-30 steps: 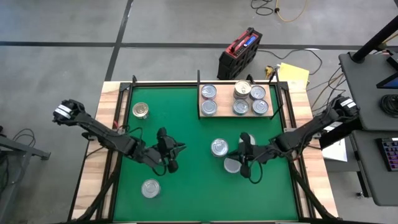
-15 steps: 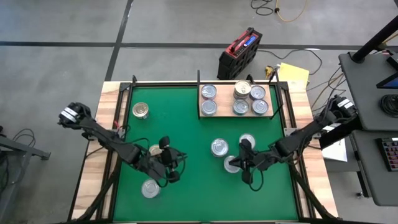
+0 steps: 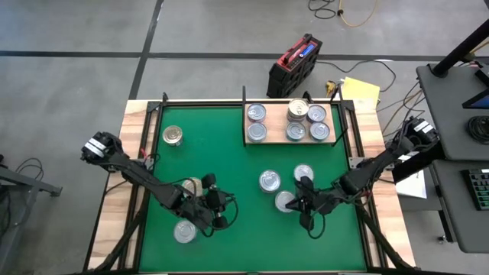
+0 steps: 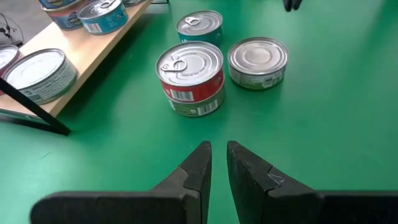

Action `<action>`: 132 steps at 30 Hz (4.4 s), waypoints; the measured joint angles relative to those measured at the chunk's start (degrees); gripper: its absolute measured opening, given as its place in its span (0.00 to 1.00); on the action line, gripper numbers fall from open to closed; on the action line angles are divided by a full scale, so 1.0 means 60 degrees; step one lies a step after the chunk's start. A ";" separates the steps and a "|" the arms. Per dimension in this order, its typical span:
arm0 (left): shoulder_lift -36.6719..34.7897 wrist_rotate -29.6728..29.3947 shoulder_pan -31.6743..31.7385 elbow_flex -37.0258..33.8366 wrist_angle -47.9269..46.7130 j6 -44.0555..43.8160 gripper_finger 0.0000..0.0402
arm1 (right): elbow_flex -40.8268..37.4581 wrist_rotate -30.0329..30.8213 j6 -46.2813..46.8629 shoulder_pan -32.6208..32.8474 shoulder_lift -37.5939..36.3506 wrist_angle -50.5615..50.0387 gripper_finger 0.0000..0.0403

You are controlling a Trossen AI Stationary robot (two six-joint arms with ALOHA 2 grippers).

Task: Stack canned seafood by type on shelf
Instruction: Stack the green tuna can on top of the green tuna can on the shelf

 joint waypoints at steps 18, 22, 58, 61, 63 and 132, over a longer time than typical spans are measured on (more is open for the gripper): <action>0.1339 -0.0024 -0.0066 0.0804 0.0286 0.0184 0.09 | 0.1771 0.0753 0.3556 0.0415 0.2337 -0.3634 0.03; 0.1447 -0.0025 -0.0160 0.0800 0.0468 0.0160 0.09 | 0.2440 0.0877 0.4124 0.0415 0.2879 -0.4248 0.03; 0.1534 -0.0093 -0.0838 0.0760 0.1692 0.0062 0.09 | 0.6114 0.2448 0.7795 0.0861 0.5807 -0.8260 0.03; 0.1534 -0.0096 -0.0897 0.0757 0.1720 -0.0105 0.09 | 0.6113 0.2500 0.7909 0.1006 0.5803 -0.8248 0.03; 0.1534 -0.0096 -0.0945 0.0756 0.1751 -0.0143 0.09 | 0.6113 0.2515 0.7963 0.1015 0.5803 -0.8245 0.03; 0.3099 0.0002 -0.0896 0.1685 0.4025 0.2165 0.09 | 0.4734 0.1873 0.7423 0.1055 0.5141 -0.7355 0.03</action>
